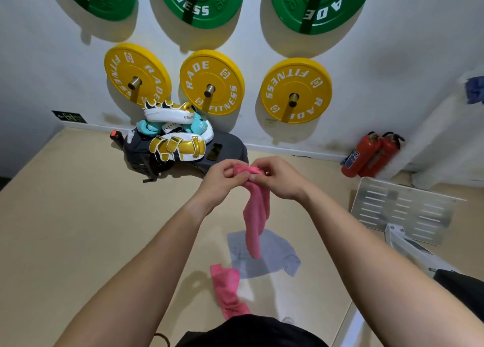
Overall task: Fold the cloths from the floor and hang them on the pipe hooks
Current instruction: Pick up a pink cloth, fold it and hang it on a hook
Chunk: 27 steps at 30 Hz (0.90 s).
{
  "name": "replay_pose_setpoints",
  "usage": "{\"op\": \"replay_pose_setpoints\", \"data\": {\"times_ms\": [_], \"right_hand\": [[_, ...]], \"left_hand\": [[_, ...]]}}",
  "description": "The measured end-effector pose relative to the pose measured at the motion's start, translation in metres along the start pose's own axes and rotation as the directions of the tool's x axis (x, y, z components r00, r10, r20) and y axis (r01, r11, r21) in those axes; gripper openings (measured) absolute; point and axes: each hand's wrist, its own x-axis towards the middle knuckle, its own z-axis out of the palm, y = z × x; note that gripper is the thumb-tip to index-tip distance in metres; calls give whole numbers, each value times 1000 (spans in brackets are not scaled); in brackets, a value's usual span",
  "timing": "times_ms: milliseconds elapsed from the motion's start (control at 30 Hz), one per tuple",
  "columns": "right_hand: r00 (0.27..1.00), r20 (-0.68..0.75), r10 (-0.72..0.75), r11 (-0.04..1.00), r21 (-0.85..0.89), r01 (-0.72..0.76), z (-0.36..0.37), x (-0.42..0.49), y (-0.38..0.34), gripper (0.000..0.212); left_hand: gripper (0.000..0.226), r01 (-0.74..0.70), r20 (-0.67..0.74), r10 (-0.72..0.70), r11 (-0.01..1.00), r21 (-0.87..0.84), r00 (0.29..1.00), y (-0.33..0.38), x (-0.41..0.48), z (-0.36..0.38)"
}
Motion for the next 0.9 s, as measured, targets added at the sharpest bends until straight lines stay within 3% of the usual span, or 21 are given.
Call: {"op": "replay_pose_setpoints", "data": {"times_ms": [133, 267, 367, 467, 700, 900], "right_hand": [[991, -108, 84, 995, 69, -77, -7, -4, 0, 8], [973, -82, 217, 954, 230, -193, -5, -13, -5, 5], [980, -123, 159, 965, 231, -128, -5, -15, -5, 5], [981, -177, 75, 992, 116, -55, -11, -12, 0, 6], [991, -121, -48, 994, -108, 35, -27, 1, -14, 12], [913, -392, -111, 993, -20, 113, -64, 18, -34, 15]], "left_hand": [[17, 11, -75, -16, 997, -71, 997, -6, -2, 3], [13, -47, -97, 45, 999, -18, 994, 6, 1, 16], [11, -81, -90, 86, 995, 62, 992, 12, 6, 22], [13, -96, -115, 106, 992, 86, 988, 11, 7, 22], [10, -102, -113, 108, 993, 63, 988, 0, 6, 24], [13, -72, -110, 90, 985, 156, 990, -25, 7, 17]]}}
